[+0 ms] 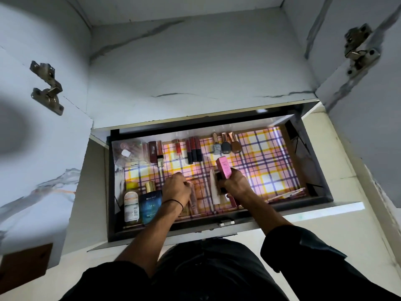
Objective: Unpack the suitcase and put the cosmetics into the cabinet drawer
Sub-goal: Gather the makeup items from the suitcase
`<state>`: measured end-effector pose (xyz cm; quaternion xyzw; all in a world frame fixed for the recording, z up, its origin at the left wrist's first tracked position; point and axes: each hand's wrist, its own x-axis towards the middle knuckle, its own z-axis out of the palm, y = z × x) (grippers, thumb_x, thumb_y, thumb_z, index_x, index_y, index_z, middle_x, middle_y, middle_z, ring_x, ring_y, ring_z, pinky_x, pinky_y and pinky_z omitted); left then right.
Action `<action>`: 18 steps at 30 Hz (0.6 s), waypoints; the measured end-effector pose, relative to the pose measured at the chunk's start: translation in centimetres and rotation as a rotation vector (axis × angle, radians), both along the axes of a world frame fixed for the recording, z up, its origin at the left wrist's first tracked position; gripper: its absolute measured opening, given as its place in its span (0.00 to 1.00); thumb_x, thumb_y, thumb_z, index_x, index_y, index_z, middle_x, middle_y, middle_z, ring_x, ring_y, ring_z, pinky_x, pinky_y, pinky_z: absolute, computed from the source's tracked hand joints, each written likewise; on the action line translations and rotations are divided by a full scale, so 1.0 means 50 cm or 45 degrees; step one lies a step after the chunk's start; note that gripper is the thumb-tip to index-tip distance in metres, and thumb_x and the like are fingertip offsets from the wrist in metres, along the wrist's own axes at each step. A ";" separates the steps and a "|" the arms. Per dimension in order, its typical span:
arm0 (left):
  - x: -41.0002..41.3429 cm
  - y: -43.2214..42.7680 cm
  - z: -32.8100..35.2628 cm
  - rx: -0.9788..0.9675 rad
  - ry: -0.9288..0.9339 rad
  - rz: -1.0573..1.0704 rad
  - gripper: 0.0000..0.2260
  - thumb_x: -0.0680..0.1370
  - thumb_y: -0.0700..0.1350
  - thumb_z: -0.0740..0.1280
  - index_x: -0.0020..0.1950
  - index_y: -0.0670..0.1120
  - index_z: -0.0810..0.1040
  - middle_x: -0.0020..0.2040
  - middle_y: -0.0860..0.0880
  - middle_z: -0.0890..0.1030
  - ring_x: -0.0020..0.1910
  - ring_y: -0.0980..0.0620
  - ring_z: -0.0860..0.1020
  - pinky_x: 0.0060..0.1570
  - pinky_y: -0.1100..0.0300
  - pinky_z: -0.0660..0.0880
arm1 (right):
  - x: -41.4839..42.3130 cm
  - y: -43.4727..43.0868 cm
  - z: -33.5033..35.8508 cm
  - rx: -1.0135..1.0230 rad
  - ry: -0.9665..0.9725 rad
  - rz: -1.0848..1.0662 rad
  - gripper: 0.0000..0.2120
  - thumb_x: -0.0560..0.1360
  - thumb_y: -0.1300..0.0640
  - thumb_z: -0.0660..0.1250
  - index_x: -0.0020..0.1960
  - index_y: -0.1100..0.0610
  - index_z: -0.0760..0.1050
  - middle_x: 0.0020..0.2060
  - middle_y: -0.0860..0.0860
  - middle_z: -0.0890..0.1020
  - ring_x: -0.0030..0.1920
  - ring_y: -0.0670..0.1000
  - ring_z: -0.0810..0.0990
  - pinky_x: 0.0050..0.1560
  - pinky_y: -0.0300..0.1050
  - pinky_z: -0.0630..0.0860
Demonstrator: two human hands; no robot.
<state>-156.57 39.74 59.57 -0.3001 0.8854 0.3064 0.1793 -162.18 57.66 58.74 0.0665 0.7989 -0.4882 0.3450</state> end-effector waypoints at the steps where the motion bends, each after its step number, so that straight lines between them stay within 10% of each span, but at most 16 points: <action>1: 0.004 -0.019 0.003 -0.081 -0.013 -0.021 0.06 0.78 0.41 0.69 0.53 0.41 0.79 0.49 0.45 0.83 0.50 0.46 0.81 0.49 0.58 0.78 | -0.002 -0.005 -0.009 0.020 0.014 0.026 0.04 0.76 0.63 0.69 0.51 0.58 0.78 0.45 0.57 0.85 0.44 0.57 0.85 0.42 0.52 0.84; 18: 0.053 -0.034 -0.014 -0.094 0.023 -0.158 0.16 0.78 0.45 0.68 0.63 0.44 0.67 0.53 0.46 0.79 0.48 0.48 0.78 0.44 0.57 0.76 | 0.002 -0.022 -0.066 0.216 0.053 0.295 0.17 0.70 0.54 0.74 0.57 0.55 0.76 0.49 0.53 0.84 0.48 0.54 0.84 0.47 0.54 0.84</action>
